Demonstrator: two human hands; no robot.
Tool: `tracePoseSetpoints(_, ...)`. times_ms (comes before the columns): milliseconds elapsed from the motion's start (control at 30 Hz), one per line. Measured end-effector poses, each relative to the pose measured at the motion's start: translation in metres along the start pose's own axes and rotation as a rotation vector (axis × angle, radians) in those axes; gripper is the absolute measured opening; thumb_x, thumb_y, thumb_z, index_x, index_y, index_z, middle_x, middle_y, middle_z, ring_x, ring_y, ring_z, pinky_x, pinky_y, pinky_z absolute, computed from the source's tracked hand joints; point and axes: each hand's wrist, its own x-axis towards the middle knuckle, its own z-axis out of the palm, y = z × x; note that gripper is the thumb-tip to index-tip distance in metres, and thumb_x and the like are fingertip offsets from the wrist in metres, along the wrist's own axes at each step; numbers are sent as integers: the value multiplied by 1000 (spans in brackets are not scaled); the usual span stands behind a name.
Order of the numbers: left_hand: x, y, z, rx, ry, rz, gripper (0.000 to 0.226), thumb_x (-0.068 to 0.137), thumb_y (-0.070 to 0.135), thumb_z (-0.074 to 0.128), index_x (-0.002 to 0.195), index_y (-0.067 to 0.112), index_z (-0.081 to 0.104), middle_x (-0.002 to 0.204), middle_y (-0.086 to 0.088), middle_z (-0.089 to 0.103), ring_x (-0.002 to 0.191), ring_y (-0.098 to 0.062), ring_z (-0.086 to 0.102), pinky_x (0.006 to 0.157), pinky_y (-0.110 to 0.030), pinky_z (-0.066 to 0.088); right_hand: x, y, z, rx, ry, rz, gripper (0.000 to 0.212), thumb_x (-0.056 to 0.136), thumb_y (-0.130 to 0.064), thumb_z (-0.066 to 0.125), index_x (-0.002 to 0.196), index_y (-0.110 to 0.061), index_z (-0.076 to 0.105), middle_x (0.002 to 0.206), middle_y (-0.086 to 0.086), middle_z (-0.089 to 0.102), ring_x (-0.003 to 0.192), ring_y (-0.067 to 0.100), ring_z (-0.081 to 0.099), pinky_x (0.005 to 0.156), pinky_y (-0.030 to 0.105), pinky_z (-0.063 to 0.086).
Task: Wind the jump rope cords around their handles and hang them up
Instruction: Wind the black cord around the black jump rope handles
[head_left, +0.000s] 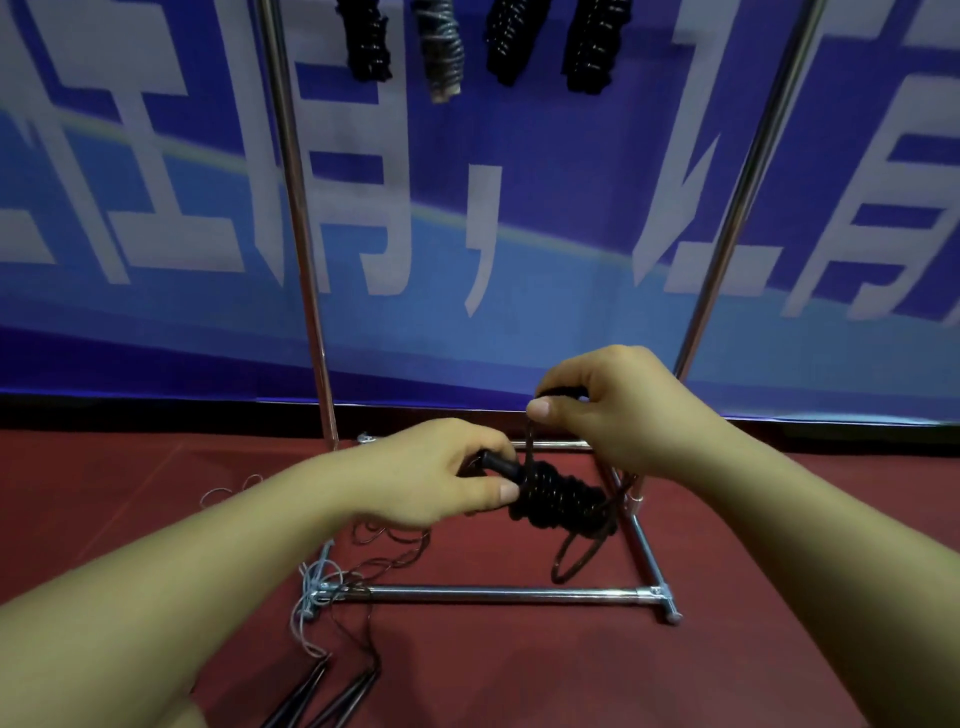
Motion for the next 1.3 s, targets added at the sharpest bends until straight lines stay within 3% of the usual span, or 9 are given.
tracePoseSetpoints(200, -7, -2, -14, 16, -68, 28, 6, 99, 36, 60, 98, 32, 65, 77, 0, 60, 69, -18, 53, 70, -43, 47, 25, 20, 11, 68, -39, 71, 27, 74, -51, 80, 74, -25, 73, 67, -7, 69, 63, 3, 58, 61, 20, 46)
tracePoseSetpoints(433, -13, -17, -15, -273, 82, 32, 18, 98, 36, 55, 103, 23, 66, 78, 6, 54, 72, -10, 48, 69, -31, 40, 43, 40, 46, 523, -78, 71, 34, 73, -48, 72, 76, -14, 73, 56, -5, 55, 52, 8, 46, 53, 25, 38)
tracePoseSetpoints(667, -30, -48, -26, -356, 93, -6, 19, 97, 39, 55, 98, 23, 66, 78, -4, 52, 74, -13, 47, 69, -26, 39, 61, 37, 81, 285, -167, -201, 45, 90, -61, 54, 88, -20, 72, 72, -2, 67, 65, 10, 61, 64, 29, 49)
tracePoseSetpoints(767, -25, -52, -20, -485, 120, 18, 31, 95, 43, 57, 101, 13, 63, 78, -17, 50, 74, -17, 47, 67, -34, 39, 62, 38, 92, 286, -193, -266, 41, 93, -53, 52, 85, -17, 68, 72, 1, 66, 66, 5, 59, 64, 33, 51)
tracePoseSetpoints(833, -20, -54, -16, -586, 146, -8, 33, 96, 40, 58, 102, 8, 61, 71, -4, 51, 68, -13, 49, 60, -28, 41, 66, 40, 97, 147, -215, -329, 19, 95, -31, 61, 87, -16, 67, 76, 2, 69, 67, 3, 60, 65, 34, 54)
tracePoseSetpoints(933, -10, -56, -14, -708, 270, -82, 33, 100, 35, 56, 106, 3, 61, 67, 4, 54, 63, -9, 51, 57, -19, 43, 74, 32, 98, 328, -310, -63, 20, 84, 2, 50, 78, -11, 64, 70, -1, 65, 58, 8, 59, 53, 30, 53)
tracePoseSetpoints(1033, 0, -62, -12, -742, 431, -151, 27, 101, 29, 51, 105, 6, 63, 65, 1, 58, 64, -13, 50, 59, -20, 44, 76, 19, 104, 307, -255, -97, 28, 94, -12, 47, 77, -30, 59, 65, -21, 61, 59, -8, 56, 51, 5, 35)
tracePoseSetpoints(1067, 4, -66, -11, -760, 486, -174, 26, 102, 28, 50, 104, 6, 64, 65, 1, 58, 62, -13, 49, 59, -21, 43, 77, 21, 113, 185, -88, -190, 25, 101, -21, 46, 82, -34, 56, 67, -23, 60, 64, -13, 55, 56, 6, 36)
tracePoseSetpoints(1300, 20, -107, -14, -631, 809, -393, 25, 103, 32, 52, 96, 13, 65, 63, 2, 60, 56, -15, 48, 59, -30, 41, 75, -11, 148, 209, -394, -216, 8, 102, -37, 48, 103, -30, 51, 91, -11, 62, 79, 5, 56, 73, 24, 45)
